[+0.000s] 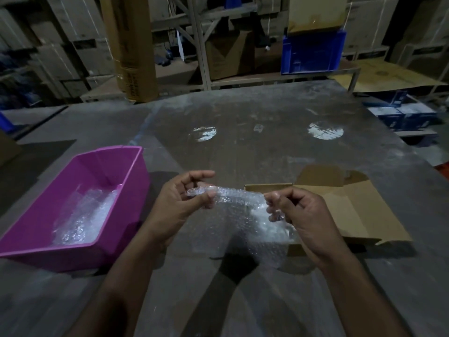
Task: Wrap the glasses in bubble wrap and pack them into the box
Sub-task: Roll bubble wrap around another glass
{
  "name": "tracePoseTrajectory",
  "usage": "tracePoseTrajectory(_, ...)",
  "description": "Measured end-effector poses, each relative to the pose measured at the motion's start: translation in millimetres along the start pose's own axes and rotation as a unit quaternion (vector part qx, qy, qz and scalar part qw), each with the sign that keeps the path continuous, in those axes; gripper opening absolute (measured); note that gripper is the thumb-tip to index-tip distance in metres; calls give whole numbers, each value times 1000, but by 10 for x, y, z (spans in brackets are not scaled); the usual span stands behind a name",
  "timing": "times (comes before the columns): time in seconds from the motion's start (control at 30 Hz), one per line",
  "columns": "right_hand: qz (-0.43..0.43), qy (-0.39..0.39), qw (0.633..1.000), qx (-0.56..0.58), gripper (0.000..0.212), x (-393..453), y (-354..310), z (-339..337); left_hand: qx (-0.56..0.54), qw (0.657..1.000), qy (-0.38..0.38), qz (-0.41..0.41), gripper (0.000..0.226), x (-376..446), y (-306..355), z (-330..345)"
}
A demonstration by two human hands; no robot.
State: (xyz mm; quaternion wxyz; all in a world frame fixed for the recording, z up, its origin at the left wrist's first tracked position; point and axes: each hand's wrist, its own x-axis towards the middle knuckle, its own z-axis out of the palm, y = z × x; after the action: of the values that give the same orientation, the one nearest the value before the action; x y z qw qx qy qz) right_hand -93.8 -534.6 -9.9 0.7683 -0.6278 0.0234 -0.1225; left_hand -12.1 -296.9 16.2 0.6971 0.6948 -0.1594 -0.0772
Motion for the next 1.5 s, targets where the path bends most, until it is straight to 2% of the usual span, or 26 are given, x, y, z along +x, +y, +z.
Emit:
tracePoseTrajectory(0.07,-8,15,1000,-17,11,24,-2,-10,-2,1000,0,7,37,19,12,15)
tracePoseTrajectory(0.2,2,29,999,-27,27,28,27,-75,20,1000,-16,9,21,14,-6,57)
tracePoseTrajectory(0.3,6,22,999,-42,11,5,36,-129,34,999,-38,14,19,1,-30,85)
tracePoseTrajectory(0.4,3,8,998,-61,2,1,28,-138,28,996,-81,-13,11,-4,-43,115)
tracePoseTrajectory(0.5,-2,-6,998,-68,5,1,22,-137,44,992,-118,-30,11,2,-59,129)
tracePoseTrajectory(0.6,-8,-14,997,-78,17,4,6,-169,60,990,-123,-20,20,21,-30,146)
tracePoseTrajectory(0.7,-6,-40,997,-68,21,3,-17,-194,52,991,-120,-8,21,32,-11,143)
tracePoseTrajectory(0.9,16,-42,997,-60,19,-25,-71,-238,17,994,-109,-11,20,11,15,142)
tracePoseTrajectory(1.0,-5,-13,997,-71,16,-2,-60,-234,15,997,-71,5,19,38,6,168)
tracePoseTrajectory(1.1,-11,11,998,-68,27,29,-10,-233,22,999,-44,11,32,73,-2,183)
tracePoseTrajectory(1.2,-15,14,998,-62,21,16,-14,-240,10,1000,-22,4,25,82,-25,197)
tracePoseTrajectory(1.33,19,-32,997,-72,41,-13,-25,-227,10,999,-27,13,20,86,-54,212)
tracePoseTrajectory(1.5,6,4,997,-72,31,-15,-13,-194,18,999,-31,18,21,107,-43,209)
